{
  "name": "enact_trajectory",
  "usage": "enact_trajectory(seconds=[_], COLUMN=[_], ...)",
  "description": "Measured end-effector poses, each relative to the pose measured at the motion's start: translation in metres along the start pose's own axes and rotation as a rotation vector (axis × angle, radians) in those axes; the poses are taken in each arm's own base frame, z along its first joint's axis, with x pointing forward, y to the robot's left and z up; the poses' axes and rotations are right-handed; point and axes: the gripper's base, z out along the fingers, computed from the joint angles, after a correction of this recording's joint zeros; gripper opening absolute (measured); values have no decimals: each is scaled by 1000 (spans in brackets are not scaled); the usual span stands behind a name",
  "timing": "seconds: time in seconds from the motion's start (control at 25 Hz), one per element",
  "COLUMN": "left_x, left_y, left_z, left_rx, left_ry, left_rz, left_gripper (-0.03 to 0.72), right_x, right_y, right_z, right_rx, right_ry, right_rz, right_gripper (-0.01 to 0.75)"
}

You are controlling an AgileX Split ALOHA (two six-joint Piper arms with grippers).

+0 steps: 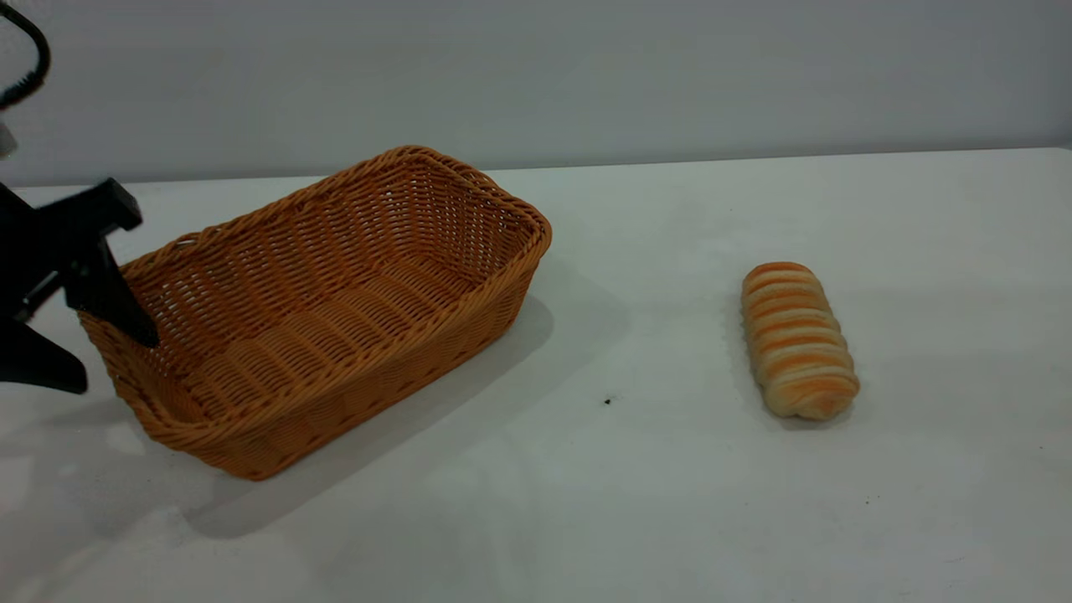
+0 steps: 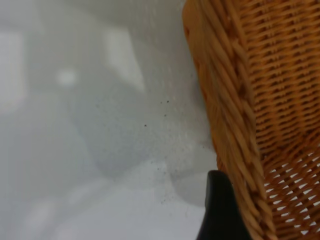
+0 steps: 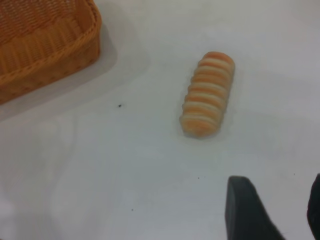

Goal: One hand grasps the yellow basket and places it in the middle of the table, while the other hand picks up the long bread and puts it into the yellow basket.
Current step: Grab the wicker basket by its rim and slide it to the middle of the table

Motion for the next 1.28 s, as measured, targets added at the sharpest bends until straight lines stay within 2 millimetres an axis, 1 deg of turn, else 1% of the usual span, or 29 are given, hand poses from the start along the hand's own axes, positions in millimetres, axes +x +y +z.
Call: enact_trajectory(seconds=[0.4, 0.52, 0.56, 0.6, 0.64, 0.72, 0.76, 0.92, 1.0, 1.12, 1.28], left_x=[-3, -2, -1, -2, -2, -3, -3, -2, -2, -6, -9], left_y=[11, 17, 18, 17, 17, 17, 17, 16, 12, -4, -33], left_z=[37, 49, 51, 51, 52, 52, 52, 52, 52, 53, 55], left_rx=[-25, -51, -54, -53, -51, -50, -50, -48, -43, -11, 71], left_ry=[-9, -4, 1, 0, 0, 0, 0, 2, 1, 8, 71], left_rz=[-131, -160, -167, -169, -166, -160, -160, -146, -108, 58, 302], left_gripper=[531, 497, 461, 404, 325, 124, 93, 98, 99, 99, 99], right_x=[0, 0, 0, 0, 0, 0, 0, 0, 0, 0, 0], right_y=[0, 0, 0, 0, 0, 0, 0, 0, 0, 0, 0], right_z=[0, 0, 0, 0, 0, 0, 0, 0, 0, 0, 0], right_rx=[0, 0, 0, 0, 0, 0, 0, -1, -1, -3, -4], right_ry=[0, 0, 0, 0, 0, 0, 0, 0, 0, 3, 5], right_rz=[1, 1, 1, 1, 1, 1, 1, 1, 1, 1, 1], right_gripper=[347, 347, 347, 347, 347, 347, 347, 347, 347, 347, 347])
